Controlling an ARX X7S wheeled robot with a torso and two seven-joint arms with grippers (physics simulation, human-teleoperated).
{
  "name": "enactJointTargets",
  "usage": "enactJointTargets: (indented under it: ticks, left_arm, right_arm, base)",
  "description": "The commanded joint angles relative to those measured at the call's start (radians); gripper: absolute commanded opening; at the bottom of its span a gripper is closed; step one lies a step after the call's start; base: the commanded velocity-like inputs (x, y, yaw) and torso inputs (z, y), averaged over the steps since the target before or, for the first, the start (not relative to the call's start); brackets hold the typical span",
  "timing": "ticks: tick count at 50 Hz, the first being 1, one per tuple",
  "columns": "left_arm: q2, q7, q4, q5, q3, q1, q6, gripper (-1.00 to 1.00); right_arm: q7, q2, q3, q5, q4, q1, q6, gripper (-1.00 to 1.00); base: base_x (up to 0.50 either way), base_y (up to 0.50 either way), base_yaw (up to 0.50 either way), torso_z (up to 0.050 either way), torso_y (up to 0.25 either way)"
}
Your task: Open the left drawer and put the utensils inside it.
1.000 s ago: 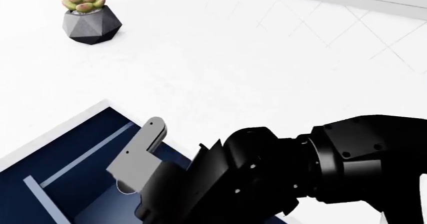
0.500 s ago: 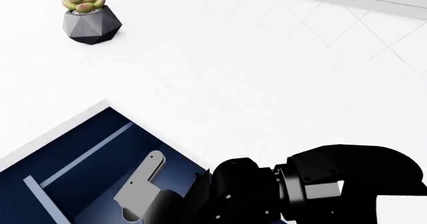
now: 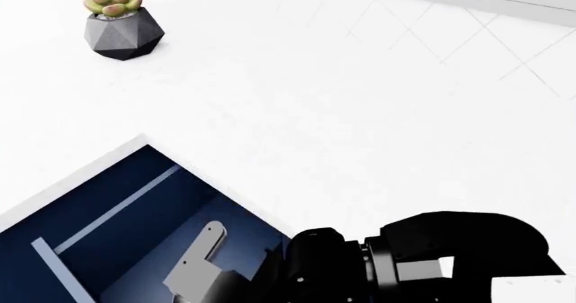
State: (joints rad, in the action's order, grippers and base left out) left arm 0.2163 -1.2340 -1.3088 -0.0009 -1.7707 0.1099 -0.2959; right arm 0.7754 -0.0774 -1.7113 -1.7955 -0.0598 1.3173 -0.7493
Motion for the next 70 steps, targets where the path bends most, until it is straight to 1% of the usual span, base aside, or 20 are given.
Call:
enactJointTargets:
  ticks: [1, 10, 20, 38, 44, 45, 64, 68, 70]
  left_arm:
    - [-0.001, 0.002, 0.0, 0.0, 0.0, 0.0, 0.0, 1.0]
    - [0.001, -0.001, 0.0, 0.0, 0.0, 0.001, -0.004, 1.0]
    - [0.001, -0.002, 0.0, 0.0, 0.001, 0.0, -0.005, 1.0]
    - [0.0, 0.0, 0.0, 0.0, 0.001, 0.002, -0.004, 1.0]
    - [-0.001, 0.002, 0.0, 0.0, 0.001, 0.001, -0.003, 1.0]
    - [-0.001, 0.002, 0.0, 0.0, 0.002, 0.001, -0.004, 1.0]
    - [-0.001, 0.0, 0.0, 0.0, 0.005, 0.0, -0.005, 1.0]
    - [-0.001, 0.0, 0.0, 0.0, 0.006, 0.0, -0.004, 1.0]
    - [-0.001, 0.002, 0.0, 0.0, 0.005, 0.0, -0.003, 1.0]
  right_arm:
    - [-0.047, 0.003, -0.01, 0.03, 0.033, -0.019, -0.004, -1.0]
    - [-0.055, 0.003, -0.005, 0.016, 0.045, -0.013, -0.015, -1.0]
    - [-0.117, 0.011, -0.029, 0.058, 0.096, -0.05, -0.01, -1.0]
    - [-0.149, 0.013, -0.026, 0.052, 0.105, -0.053, -0.027, -1.0]
    - [-0.176, 0.011, -0.027, 0.078, 0.104, -0.064, -0.016, -1.0]
    - [-0.172, 0.011, -0.027, 0.078, 0.104, -0.063, -0.017, 1.0]
    - [-0.165, -0.011, 0.006, 0.077, 0.062, -0.029, -0.014, 1.0]
    - [-0.123, -0.04, 0.048, 0.041, -0.003, 0.016, -0.012, 1.0]
    - [-0.048, -0.066, 0.091, -0.031, -0.062, 0.075, -0.021, 1.0]
  base:
    - [0.0, 0.0, 0.0, 0.0, 0.0]
    - [0.0, 0.0, 0.0, 0.0, 0.0]
    - [0.0, 0.0, 0.0, 0.0, 0.0]
    - [0.0, 0.0, 0.0, 0.0, 0.0]
    - [0.0, 0.0, 0.0, 0.0, 0.0]
    - [0.0, 0.0, 0.0, 0.0, 0.0]
    - [0.0, 0.0, 0.0, 0.0, 0.0]
    - [0.0, 0.0, 0.0, 0.0, 0.0]
    - [0.0, 0.0, 0.0, 0.0, 0.0]
